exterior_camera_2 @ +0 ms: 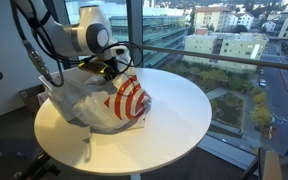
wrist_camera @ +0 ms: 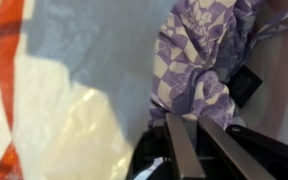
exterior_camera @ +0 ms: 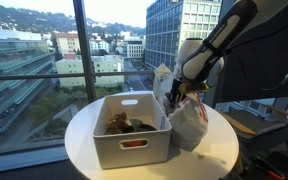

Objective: Remove the objects inside the bag

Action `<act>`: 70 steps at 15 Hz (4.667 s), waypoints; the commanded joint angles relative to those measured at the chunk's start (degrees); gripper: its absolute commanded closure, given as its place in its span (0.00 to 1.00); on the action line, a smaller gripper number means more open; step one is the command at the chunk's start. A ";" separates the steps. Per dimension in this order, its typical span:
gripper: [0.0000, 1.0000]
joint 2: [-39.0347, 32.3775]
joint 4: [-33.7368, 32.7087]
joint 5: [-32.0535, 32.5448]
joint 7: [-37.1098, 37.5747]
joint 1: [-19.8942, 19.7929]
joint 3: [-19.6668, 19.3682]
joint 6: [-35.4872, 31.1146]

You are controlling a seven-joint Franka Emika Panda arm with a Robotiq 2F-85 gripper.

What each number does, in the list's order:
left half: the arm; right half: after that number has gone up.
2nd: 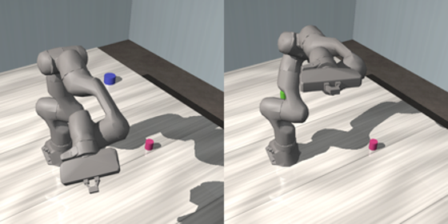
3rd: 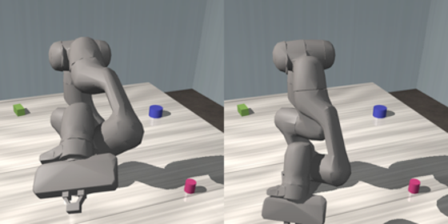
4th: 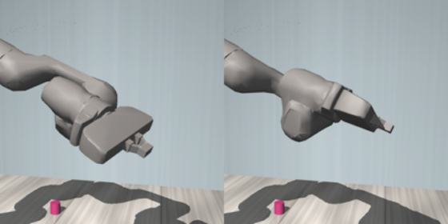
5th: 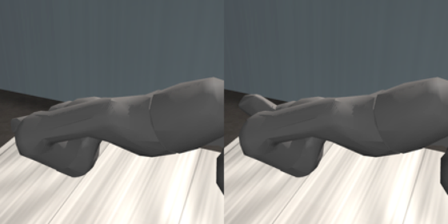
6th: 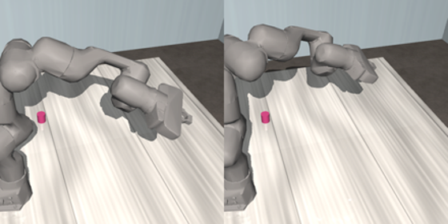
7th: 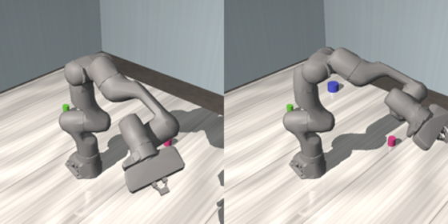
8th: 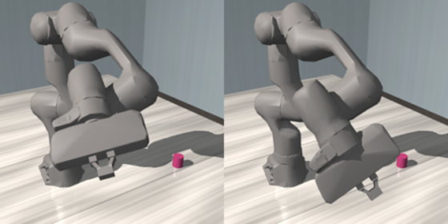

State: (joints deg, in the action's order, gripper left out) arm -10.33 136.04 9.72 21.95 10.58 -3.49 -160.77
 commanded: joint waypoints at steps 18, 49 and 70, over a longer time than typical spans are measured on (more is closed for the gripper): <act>0.97 33.94 -5.81 17.82 18.19 1.42 28.14 23.71; 0.95 -0.55 0.97 42.23 16.66 -21.69 42.37 -0.84; 0.00 5.84 -20.97 39.98 21.53 -2.95 42.04 31.92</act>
State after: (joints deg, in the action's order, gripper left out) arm -6.77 119.93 48.61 38.59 -1.06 45.47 -135.93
